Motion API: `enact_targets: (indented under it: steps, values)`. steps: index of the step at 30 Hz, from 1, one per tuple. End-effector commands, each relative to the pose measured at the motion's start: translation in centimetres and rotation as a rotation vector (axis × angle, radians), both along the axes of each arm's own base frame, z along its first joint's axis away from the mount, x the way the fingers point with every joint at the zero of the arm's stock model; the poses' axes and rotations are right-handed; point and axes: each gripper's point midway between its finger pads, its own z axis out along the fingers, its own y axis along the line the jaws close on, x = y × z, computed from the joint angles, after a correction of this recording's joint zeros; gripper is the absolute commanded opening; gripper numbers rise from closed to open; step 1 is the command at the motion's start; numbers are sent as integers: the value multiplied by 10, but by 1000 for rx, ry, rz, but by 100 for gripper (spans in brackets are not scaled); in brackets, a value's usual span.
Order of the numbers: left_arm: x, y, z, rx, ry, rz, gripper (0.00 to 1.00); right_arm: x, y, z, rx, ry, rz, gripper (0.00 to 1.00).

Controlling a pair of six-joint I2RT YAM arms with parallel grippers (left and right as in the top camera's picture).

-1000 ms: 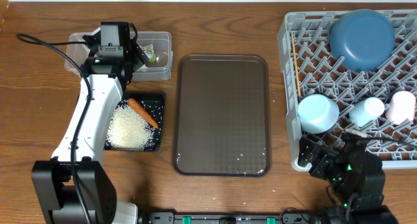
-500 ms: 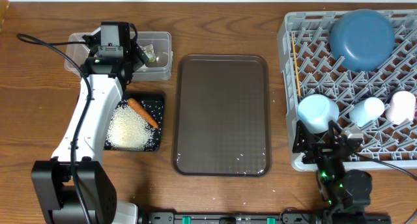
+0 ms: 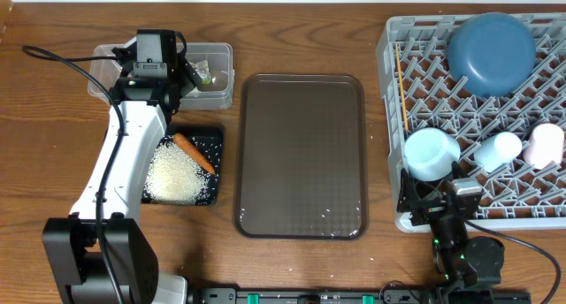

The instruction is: Sort waste into correct bins and load items into the dishwasher rack

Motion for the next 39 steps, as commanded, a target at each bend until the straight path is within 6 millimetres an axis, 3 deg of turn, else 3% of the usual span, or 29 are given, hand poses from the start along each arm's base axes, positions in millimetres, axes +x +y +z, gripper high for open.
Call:
enact_targets:
  steps: [1,5,11,39]
  values:
    - [0,1,-4,8,11,-2,99,1,-8,-1,-153,-22,-29,99]
    - [0,1,-4,8,11,-2,99,1,-9,-1,-138,-17,-37,99]
    - [0,1,-4,8,11,-2,99,1,-9,-1,31,9,-49,99]
    - [0,1,-4,8,11,-2,99,1,-8,-1,34,6,-43,99]
